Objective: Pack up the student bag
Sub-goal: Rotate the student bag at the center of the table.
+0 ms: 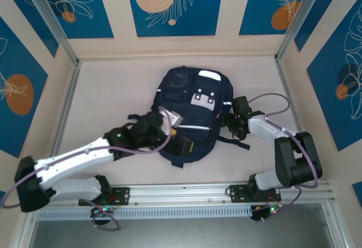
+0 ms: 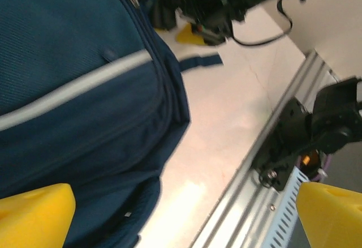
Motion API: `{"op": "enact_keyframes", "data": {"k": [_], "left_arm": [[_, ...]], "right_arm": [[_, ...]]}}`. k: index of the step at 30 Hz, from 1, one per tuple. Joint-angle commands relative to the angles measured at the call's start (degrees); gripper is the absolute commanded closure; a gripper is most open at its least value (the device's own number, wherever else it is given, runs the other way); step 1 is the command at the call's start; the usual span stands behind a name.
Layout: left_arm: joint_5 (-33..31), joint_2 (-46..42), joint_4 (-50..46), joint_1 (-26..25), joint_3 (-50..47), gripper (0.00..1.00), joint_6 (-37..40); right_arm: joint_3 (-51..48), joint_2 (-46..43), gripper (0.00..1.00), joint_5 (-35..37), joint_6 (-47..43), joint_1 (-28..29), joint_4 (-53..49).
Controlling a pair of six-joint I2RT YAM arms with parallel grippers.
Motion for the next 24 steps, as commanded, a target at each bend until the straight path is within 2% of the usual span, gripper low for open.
{"op": "enact_keyframes", "data": {"k": [1,5,7,10,14,16,19,21,23,24], "left_arm": [[-9.50,-7.95,-4.09,2.67,-2.79,0.00,2.77],[-17.01,-16.17,-7.83,3.50,-4.43,0.00,4.08],[-23.73,-18.92,-10.49,3.51,-4.75,0.00,2.42],[-32.57,-22.51,-10.55,3.55,-7.08,0.00,1.97],[-32.14,-26.81,-1.98,3.48,-13.28,0.00,11.10],[-33.68,-27.30,1.88,3.51,-16.01,0.00,14.25],[-37.28,-25.93,3.64,3.59,-16.43,0.00,16.63],[-37.26,-24.40,6.00,3.59,-16.80,0.00,20.76],[-38.41,-22.71,8.51,3.76,-16.96,0.00,23.78],[-37.84,-21.99,10.53,3.89,-17.23,0.00,25.98]], "right_arm": [[1.35,-1.85,0.28,4.83,0.40,-0.83,3.62],[2.91,1.96,0.29,3.44,0.38,-3.99,6.74],[5.92,6.14,0.29,1.65,-0.25,-5.59,7.12],[11.09,12.44,0.32,-7.46,-2.67,-6.74,9.88],[15.36,15.81,0.32,-15.22,-5.86,-4.56,14.68],[16.53,14.81,0.30,-12.83,-7.92,-3.34,13.76],[16.59,9.96,0.23,1.57,-9.33,-1.56,7.37],[14.67,5.59,0.18,5.66,-10.47,-1.37,5.90],[12.21,0.31,0.16,6.54,-14.22,-0.71,5.95],[10.50,-2.75,0.01,4.89,-17.66,-0.30,7.05]]}}
